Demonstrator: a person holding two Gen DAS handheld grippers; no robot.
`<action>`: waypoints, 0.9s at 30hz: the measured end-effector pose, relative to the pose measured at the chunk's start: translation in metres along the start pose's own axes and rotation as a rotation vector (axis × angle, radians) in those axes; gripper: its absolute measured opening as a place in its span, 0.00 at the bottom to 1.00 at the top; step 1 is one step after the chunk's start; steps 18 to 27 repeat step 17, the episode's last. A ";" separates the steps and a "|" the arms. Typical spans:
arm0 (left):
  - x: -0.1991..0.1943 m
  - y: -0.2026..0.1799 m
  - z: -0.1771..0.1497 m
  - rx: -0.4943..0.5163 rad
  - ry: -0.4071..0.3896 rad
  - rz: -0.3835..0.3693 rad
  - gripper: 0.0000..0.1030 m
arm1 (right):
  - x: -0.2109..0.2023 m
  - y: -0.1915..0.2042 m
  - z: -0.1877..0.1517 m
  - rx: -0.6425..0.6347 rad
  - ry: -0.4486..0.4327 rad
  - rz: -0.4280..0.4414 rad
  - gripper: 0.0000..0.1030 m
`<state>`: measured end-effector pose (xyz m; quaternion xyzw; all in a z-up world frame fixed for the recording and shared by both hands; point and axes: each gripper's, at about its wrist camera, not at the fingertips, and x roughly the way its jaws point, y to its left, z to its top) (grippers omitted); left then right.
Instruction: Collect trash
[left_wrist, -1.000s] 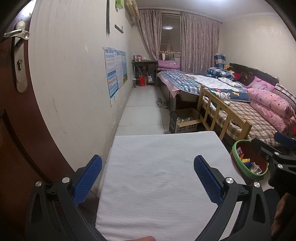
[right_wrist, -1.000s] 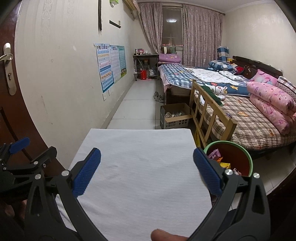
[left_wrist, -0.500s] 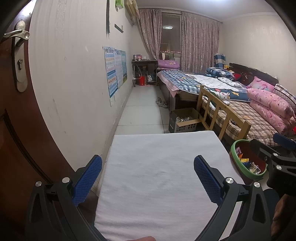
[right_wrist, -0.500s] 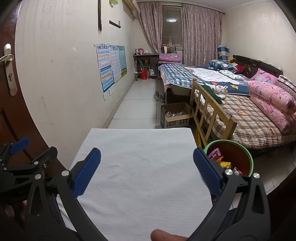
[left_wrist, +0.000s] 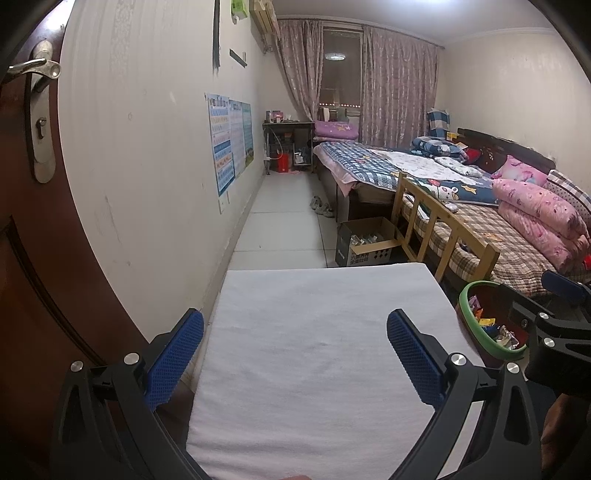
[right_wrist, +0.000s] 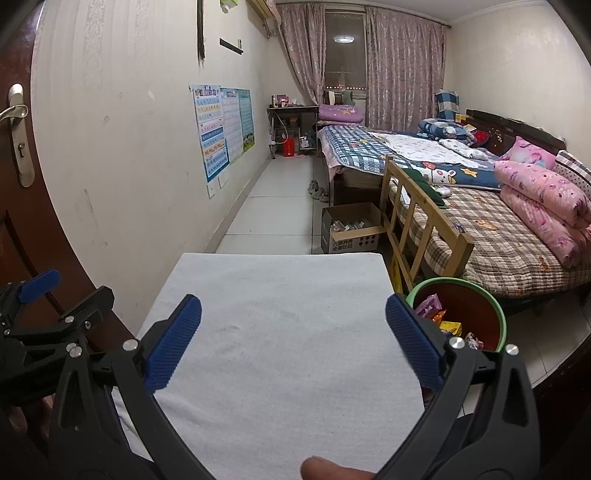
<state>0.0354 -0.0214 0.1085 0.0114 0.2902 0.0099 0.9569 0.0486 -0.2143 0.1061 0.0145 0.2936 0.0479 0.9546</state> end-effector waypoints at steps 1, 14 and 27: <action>0.000 0.000 0.000 0.001 0.000 0.000 0.92 | 0.000 -0.001 0.000 0.000 0.001 0.000 0.95; -0.006 -0.006 -0.001 -0.007 -0.007 -0.015 0.92 | 0.000 -0.003 0.000 0.004 0.007 -0.003 0.95; -0.007 -0.005 -0.002 -0.011 -0.006 -0.009 0.92 | 0.001 -0.003 0.000 0.005 0.010 -0.003 0.95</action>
